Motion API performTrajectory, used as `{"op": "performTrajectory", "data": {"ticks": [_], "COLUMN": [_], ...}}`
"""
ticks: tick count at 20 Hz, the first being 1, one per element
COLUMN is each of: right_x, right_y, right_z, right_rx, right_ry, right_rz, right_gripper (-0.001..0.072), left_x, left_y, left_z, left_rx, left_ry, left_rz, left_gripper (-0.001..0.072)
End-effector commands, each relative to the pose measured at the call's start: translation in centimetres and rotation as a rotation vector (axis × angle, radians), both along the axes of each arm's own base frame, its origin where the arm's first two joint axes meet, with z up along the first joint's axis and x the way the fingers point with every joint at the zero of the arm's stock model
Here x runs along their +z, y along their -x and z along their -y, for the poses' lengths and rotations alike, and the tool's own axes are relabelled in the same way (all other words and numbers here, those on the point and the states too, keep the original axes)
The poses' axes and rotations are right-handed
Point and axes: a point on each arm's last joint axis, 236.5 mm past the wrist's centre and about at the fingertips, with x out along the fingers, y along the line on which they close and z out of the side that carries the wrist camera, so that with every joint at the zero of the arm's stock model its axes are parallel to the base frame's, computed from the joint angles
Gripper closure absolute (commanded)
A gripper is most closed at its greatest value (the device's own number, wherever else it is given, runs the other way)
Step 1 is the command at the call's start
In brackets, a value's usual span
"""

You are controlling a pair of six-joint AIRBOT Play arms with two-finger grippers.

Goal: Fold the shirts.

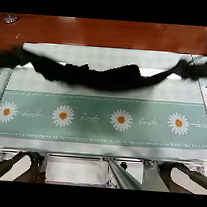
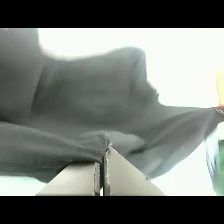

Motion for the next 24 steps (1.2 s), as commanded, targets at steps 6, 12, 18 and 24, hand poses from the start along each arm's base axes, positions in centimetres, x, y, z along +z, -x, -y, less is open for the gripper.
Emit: {"op": "performTrajectory", "data": {"ticks": [6, 12, 18, 24], "right_x": [31.8, 32.3, 26.7, 16.2], "right_y": [13.0, 24.1, 26.8, 19.0], "right_z": [0.4, 2.8, 2.6, 1.4], "right_rx": [-0.115, -0.298, -0.239, -0.131], "right_ry": [0.31, 0.434, 0.467, 0.323], "right_rz": [0.767, 0.762, 0.542, 0.297], "right_gripper": [0.0686, 0.0686, 0.0686, 0.0686], "left_x": [28.5, 32.3, 26.9, 11.2], "left_y": [9.3, 20.1, 22.5, 12.2], "left_z": [-4.2, -6.7, -7.2, -7.9], "left_rx": [0.359, 0.61, 0.58, 0.425], "left_ry": [-0.467, -0.69, -0.744, -0.65], "left_rz": [0.636, 0.751, 0.612, 0.244], "left_gripper": [0.0689, 0.0689, 0.0689, 0.0689]}}
